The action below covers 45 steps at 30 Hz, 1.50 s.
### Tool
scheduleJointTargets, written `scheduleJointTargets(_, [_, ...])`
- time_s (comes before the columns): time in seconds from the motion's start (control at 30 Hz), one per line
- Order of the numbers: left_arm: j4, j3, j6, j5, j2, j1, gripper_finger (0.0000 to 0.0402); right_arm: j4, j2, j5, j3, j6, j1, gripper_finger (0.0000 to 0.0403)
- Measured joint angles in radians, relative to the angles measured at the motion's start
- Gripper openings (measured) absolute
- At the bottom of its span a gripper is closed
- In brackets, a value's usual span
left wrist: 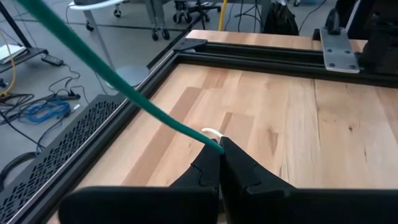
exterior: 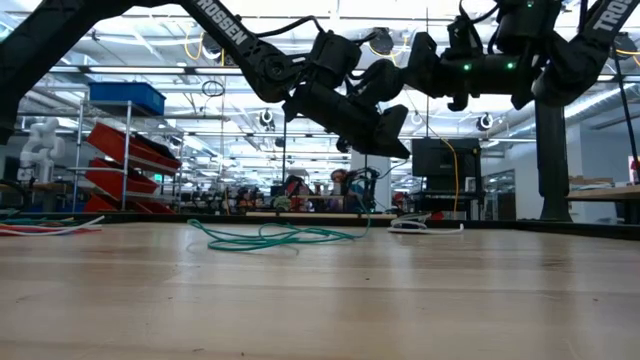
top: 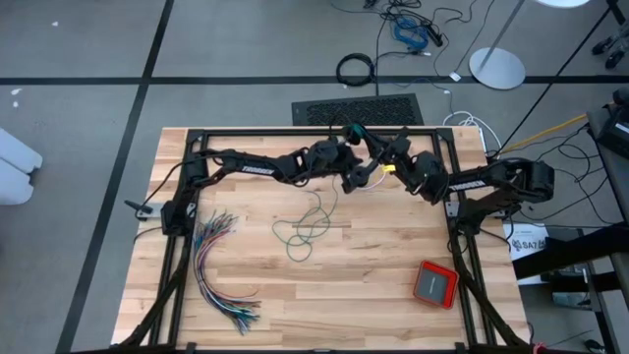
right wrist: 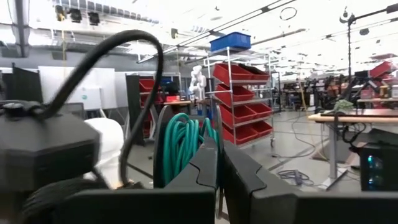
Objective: Coil cords
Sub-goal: Coil the green wire onto the spool
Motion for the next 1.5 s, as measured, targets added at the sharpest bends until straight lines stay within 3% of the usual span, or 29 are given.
scheduleJointTargets(0.33, [-0.001,0.000,0.018,0.002,0.000,-0.012,0.0000,-0.021,0.015,0.002,0.021,-0.035,-0.027,0.0000])
scheduleJointTargets(0.57, [-0.001,0.000,0.018,0.006,0.000,-0.015,0.0000,-0.029,0.106,0.002,0.056,-0.049,-0.045,0.0000])
scheduleJointTargets(0.8, [-0.060,0.000,0.019,0.005,0.000,-0.015,0.0000,-0.022,0.156,-0.056,0.061,-0.015,-0.069,0.0000])
scheduleJointTargets(1.2, [-0.336,-0.001,0.132,0.007,-0.056,-0.015,0.0000,-0.084,0.148,-0.160,0.048,0.015,-0.089,0.0000])
scheduleJointTargets(1.5, [-0.567,0.077,0.213,0.092,-0.117,-0.013,0.0000,-0.158,0.148,-0.228,0.048,0.046,-0.106,0.0000])
